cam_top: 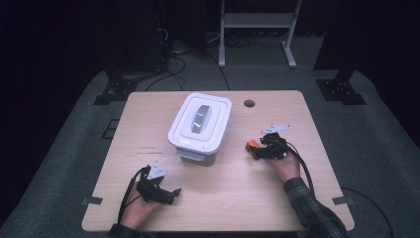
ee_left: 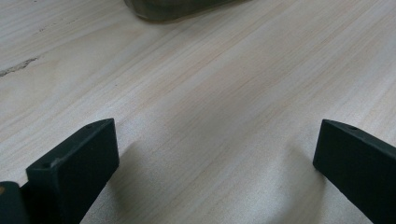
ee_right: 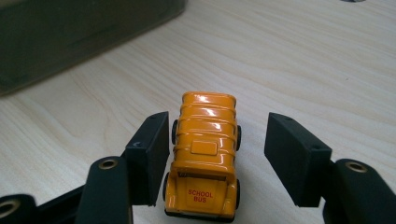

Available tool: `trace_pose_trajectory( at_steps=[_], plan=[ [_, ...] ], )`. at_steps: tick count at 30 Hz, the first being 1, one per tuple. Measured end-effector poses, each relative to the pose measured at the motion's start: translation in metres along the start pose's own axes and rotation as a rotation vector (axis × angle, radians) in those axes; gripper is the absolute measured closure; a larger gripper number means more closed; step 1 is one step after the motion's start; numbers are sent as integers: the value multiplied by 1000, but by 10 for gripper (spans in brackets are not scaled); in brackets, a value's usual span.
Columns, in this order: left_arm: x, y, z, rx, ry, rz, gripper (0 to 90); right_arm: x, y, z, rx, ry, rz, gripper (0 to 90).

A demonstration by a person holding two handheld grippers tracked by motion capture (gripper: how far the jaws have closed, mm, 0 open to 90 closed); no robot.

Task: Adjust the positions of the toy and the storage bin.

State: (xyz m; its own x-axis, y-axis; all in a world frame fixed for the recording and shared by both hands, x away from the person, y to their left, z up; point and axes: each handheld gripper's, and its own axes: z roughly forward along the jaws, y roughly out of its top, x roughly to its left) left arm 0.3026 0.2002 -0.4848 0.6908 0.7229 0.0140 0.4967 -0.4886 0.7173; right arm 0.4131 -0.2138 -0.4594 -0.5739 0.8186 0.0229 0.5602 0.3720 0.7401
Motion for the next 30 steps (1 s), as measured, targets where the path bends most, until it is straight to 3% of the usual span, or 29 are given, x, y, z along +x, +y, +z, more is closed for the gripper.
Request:
trace_pose_trajectory(
  at_steps=[8, 16, 30],
  plan=[
    [0, 0, 0, 0, 0, 0, 0, 0, -2, 4, 13, 6, 0, 451],
    [0, 0, 0, 1, 0, 0, 0, 3, -1, 3, 7, 19, -16, 561],
    [0, 0, 0, 1, 0, 0, 0, 5, -1, 1, 20, 5, -43, 585]
  ],
)
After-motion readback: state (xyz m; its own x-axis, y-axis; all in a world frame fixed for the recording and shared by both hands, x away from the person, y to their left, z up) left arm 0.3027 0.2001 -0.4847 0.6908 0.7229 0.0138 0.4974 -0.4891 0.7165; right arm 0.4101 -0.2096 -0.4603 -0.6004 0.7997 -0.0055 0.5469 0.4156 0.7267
